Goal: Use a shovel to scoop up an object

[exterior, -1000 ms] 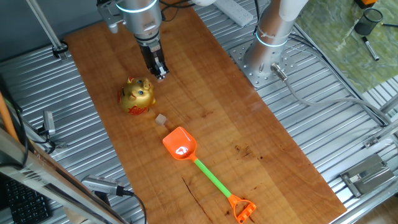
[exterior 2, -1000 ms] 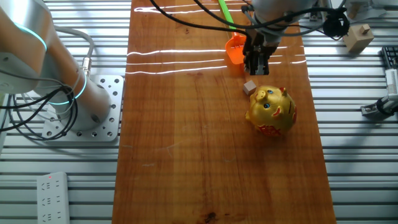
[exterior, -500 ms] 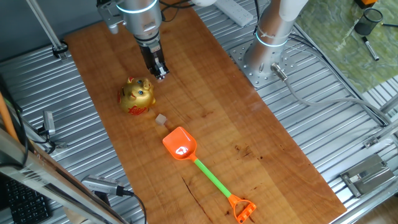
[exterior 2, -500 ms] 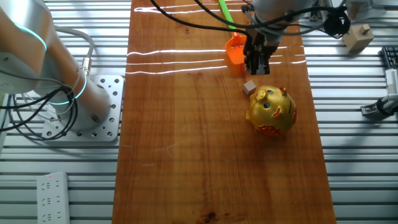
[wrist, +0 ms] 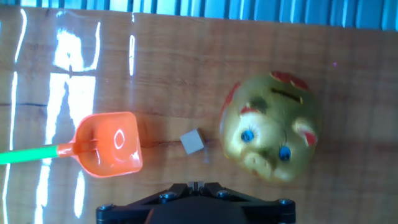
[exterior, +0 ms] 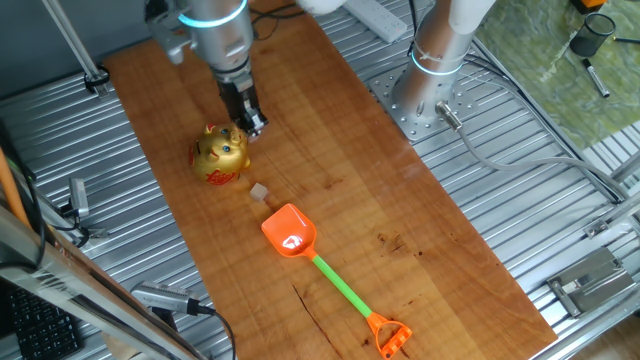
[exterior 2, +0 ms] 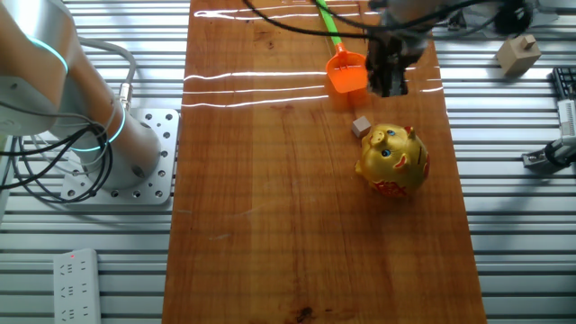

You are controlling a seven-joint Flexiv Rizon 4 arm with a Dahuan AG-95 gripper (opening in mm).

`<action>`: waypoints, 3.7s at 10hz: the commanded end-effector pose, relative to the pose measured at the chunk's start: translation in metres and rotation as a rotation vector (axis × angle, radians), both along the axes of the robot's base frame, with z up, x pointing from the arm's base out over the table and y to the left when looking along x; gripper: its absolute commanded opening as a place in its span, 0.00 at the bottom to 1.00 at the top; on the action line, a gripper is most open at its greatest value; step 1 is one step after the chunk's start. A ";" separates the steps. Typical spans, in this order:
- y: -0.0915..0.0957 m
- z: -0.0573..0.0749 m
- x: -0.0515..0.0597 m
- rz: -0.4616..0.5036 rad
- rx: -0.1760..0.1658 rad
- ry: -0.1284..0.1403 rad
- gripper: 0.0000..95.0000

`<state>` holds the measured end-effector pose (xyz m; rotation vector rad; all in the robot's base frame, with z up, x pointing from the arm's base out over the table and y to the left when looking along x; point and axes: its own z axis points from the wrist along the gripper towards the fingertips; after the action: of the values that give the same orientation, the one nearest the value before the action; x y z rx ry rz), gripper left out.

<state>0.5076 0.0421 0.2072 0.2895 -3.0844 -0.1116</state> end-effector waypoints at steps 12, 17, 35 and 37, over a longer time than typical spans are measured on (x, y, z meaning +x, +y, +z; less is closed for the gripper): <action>0.032 0.006 0.025 0.422 -0.046 -0.059 0.00; 0.032 0.006 0.025 0.598 -0.006 -0.097 0.00; 0.032 0.007 0.025 1.317 -0.016 -0.140 0.00; 0.037 0.006 0.026 1.350 -0.017 -0.140 0.00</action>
<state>0.5324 0.0777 0.2132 2.1918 -2.3345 -0.0098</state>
